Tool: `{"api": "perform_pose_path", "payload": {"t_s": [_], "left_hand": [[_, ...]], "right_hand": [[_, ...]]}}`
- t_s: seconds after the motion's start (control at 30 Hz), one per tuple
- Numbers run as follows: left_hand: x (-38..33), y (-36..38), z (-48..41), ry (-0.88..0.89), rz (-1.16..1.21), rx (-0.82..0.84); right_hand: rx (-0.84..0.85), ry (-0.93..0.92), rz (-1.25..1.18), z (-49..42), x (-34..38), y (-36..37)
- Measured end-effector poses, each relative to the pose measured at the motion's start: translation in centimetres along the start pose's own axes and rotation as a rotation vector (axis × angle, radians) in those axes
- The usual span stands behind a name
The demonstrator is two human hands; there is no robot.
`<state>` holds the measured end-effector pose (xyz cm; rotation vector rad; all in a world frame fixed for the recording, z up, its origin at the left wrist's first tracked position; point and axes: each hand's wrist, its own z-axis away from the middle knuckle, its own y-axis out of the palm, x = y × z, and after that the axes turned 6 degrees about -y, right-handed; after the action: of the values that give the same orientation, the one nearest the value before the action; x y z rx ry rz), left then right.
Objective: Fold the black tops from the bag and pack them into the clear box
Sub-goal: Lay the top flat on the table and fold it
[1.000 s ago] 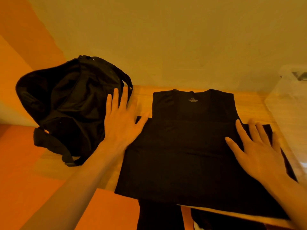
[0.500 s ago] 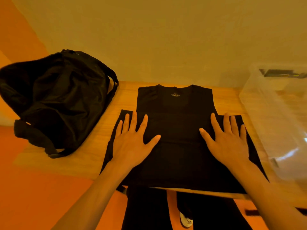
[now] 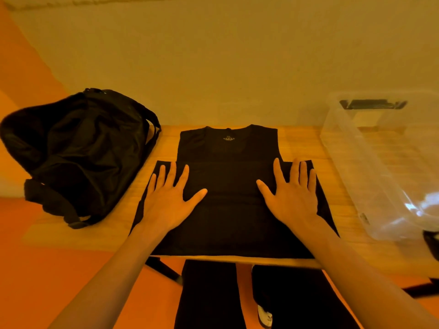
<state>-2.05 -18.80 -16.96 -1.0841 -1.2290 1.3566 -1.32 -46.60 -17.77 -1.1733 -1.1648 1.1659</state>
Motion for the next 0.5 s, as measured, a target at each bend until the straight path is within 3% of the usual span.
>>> {"api": "perform_pose_path", "payload": {"t_s": [0.1,0.17,0.5], "left_hand": [[-0.9,-0.1,1.0,0.058,0.019,-0.081],[-1.4,0.5,2.0,0.111,0.011,-0.049],[-1.9,-0.8,2.5,0.074,0.057,0.086]], "right_hand": [[-0.026,-0.111,0.006,1.4,-0.1,-0.1],[0.009,-0.145,0.014,2.2,-0.8,0.0],[0.091,-0.098,-0.007,1.8,-1.6,-1.1]]}}
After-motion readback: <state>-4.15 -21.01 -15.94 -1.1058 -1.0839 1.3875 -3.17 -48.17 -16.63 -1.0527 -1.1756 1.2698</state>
